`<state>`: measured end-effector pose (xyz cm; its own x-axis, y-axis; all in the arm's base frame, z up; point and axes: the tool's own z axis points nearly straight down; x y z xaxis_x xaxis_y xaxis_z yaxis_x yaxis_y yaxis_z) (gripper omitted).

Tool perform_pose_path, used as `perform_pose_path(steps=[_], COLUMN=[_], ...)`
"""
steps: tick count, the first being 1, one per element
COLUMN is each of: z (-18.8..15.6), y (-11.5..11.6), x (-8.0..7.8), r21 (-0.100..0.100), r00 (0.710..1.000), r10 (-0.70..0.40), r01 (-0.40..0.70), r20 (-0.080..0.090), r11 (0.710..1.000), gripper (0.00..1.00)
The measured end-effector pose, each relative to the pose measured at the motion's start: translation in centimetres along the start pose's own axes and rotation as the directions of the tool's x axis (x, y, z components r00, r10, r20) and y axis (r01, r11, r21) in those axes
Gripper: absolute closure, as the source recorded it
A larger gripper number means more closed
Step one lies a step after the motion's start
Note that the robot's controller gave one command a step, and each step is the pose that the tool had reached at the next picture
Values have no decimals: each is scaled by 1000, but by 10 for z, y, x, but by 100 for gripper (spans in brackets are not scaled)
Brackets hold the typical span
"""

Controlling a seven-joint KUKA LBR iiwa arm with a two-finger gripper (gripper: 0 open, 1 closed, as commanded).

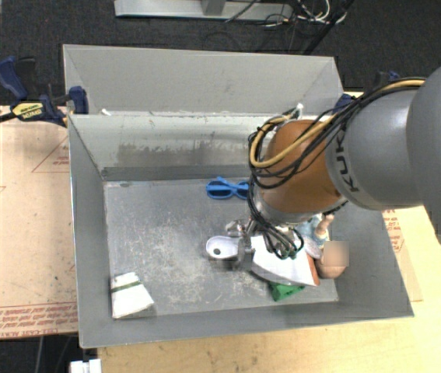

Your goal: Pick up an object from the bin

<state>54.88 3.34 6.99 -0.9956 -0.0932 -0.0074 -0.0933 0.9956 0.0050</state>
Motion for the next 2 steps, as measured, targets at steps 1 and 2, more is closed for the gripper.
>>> perform_pose_path(steps=[1, 2], z=[0, -154], y=[0, -7], x=[0, -14], r21=[0, -1], r00=[1000, 1000], r10=[0, 2], r01=[0, -2], r20=[0, 6], r11=[1000, 1000], gripper=[100, 100])
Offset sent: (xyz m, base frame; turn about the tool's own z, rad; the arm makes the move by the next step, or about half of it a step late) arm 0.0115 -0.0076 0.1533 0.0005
